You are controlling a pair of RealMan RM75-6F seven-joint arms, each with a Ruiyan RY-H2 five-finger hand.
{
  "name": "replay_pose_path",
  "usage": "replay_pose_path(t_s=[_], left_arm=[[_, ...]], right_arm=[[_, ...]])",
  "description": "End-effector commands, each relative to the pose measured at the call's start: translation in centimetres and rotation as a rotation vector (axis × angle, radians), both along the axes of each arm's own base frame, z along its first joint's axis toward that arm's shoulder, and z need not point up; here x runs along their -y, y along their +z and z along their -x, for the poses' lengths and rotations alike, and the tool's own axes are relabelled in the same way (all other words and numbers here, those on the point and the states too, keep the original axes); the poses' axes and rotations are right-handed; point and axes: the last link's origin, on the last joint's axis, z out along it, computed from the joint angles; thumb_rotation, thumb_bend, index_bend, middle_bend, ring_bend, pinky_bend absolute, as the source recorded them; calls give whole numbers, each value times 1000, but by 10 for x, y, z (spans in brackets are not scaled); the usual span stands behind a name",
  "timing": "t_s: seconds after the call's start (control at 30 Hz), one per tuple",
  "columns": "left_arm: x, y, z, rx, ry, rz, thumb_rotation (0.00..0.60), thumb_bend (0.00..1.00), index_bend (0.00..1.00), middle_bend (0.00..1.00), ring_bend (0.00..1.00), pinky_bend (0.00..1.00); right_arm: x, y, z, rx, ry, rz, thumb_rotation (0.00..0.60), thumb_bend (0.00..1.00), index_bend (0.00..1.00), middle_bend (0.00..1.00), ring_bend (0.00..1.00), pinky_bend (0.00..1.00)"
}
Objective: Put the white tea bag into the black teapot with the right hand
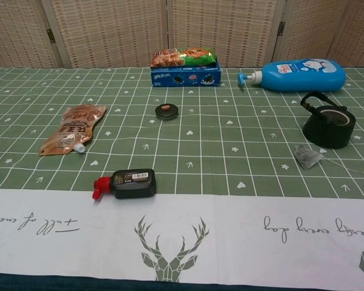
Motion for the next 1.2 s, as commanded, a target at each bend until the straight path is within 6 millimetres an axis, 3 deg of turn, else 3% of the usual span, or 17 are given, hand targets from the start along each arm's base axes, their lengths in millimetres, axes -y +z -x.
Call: replay_pose_path(t_s=[0.03, 0.27, 0.5, 0.6, 0.77, 0.87, 1.2], left_arm=[[5, 0, -2, -5, -5, -8, 600, 194, 34, 110, 127, 94], [12, -6, -6, -25, -21, -4, 600, 194, 34, 110, 127, 94], [5, -8, -4, -22, -9, 9, 600, 194, 34, 110, 126, 94], [5, -5, -5, -10, -8, 5, 600, 194, 34, 110, 127, 94], [7, -7, -5, -18, -15, 8, 600, 194, 34, 110, 130, 94], [6, -8, -5, -21, -12, 6, 600, 194, 34, 110, 130, 94], [6, -6, -5, -10, -10, 4, 600, 194, 34, 116, 141, 82]], right_arm=[[5, -3, 0, -7, 3, -20, 600, 286, 0, 0, 0, 0], [5, -7, -1, -18, 16, -51, 600, 286, 0, 0, 0, 0], [12, -16, -4, -20, 46, -101, 600, 286, 1, 0, 0, 0], [19, -24, -6, -38, 100, -181, 600, 287, 76, 0, 0, 0], [44, -35, -4, -36, 117, -311, 600, 286, 303, 0, 0, 0], [60, -40, -1, -50, 101, -353, 600, 286, 367, 0, 0, 0], [80, -58, 7, -65, 61, -406, 600, 290, 404, 0, 0, 0]])
